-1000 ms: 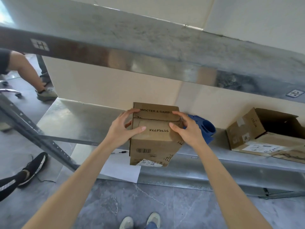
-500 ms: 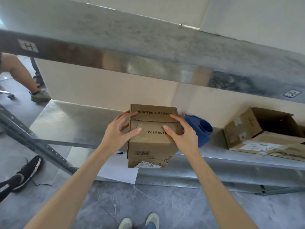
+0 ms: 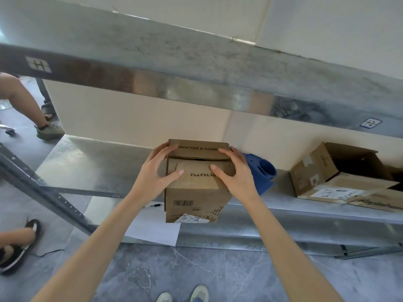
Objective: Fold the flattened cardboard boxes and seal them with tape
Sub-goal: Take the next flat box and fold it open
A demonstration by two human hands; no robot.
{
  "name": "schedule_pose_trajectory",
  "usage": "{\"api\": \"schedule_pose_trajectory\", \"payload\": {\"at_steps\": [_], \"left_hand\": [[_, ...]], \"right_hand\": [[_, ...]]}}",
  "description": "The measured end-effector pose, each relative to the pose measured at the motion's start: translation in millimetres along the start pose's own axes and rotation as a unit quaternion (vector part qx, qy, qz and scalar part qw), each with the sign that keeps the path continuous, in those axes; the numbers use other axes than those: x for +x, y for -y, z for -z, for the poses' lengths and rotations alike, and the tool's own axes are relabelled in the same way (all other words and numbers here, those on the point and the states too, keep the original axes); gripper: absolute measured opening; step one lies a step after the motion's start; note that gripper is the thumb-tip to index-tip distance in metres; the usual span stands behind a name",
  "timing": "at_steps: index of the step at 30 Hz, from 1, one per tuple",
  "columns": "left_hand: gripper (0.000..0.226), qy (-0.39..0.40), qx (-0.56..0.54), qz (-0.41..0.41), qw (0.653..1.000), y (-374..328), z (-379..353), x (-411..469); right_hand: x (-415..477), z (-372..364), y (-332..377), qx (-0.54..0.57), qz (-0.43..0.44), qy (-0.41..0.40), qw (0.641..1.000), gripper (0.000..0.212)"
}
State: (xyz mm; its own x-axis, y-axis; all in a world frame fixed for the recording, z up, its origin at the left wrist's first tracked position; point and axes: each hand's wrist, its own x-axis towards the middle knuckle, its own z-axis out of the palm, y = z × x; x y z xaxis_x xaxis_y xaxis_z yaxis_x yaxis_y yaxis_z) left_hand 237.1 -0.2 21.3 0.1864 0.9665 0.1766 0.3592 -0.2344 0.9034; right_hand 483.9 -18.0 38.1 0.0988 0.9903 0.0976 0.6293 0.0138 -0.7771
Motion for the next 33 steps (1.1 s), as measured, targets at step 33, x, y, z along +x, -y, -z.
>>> {"api": "schedule_pose_trajectory", "payload": {"at_steps": [33], "left_hand": [[0.055,0.029,0.138,0.114,0.983,108.0,-25.2,-59.6]], "right_hand": [[-1.4,1.5,7.3,-0.138,0.150,0.059,0.977,0.054]]}}
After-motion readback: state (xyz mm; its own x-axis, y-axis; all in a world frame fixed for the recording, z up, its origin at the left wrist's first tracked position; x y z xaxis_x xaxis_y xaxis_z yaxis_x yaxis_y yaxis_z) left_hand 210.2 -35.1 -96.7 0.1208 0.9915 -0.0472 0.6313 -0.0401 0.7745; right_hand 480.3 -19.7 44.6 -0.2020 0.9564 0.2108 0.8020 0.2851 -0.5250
